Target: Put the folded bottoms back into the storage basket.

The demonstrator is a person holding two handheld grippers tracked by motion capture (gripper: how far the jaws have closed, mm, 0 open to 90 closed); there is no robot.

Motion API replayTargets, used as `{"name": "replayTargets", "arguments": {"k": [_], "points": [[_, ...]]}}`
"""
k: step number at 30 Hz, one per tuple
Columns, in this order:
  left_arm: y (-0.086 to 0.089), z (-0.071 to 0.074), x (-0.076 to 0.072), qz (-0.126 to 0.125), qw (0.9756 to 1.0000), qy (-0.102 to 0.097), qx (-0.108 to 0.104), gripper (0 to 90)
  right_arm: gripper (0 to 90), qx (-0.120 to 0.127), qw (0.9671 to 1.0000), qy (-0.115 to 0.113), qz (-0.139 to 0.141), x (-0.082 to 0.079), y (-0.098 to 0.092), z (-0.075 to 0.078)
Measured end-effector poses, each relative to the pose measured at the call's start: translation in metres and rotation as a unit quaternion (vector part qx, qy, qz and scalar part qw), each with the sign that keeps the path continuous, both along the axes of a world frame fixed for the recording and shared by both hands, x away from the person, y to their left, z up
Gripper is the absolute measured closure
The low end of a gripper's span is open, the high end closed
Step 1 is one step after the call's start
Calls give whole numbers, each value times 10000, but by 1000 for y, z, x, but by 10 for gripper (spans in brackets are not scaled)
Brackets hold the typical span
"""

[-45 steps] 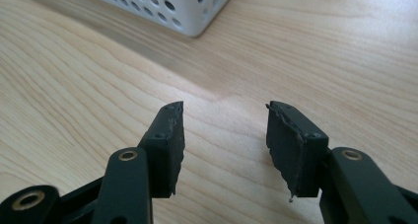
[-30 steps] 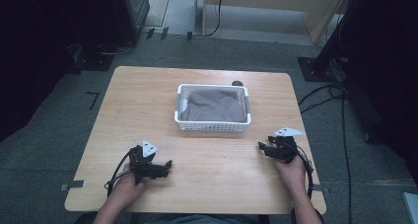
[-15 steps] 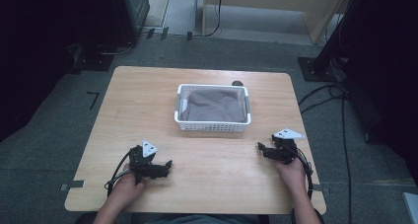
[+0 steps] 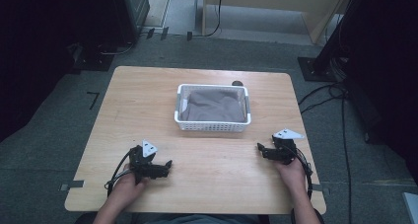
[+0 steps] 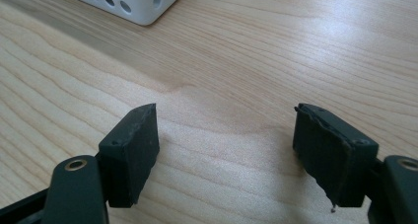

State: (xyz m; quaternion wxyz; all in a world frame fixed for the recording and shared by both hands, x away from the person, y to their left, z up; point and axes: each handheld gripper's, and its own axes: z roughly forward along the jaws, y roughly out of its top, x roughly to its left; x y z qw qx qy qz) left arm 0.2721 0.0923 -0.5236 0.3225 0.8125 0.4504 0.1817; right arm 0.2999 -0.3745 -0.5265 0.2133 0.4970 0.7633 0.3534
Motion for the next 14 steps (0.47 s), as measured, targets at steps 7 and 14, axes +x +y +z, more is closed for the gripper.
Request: {"name": "replayTargets", "arguments": {"k": [7,14], "points": [[0,0,0,-1,10000,0,0,0,240,4,10000,15,-22,0,1,0],[0,0,0,-1,10000,2,0,0,115,-49,9996,114,-255,-1,6,-1]]}}
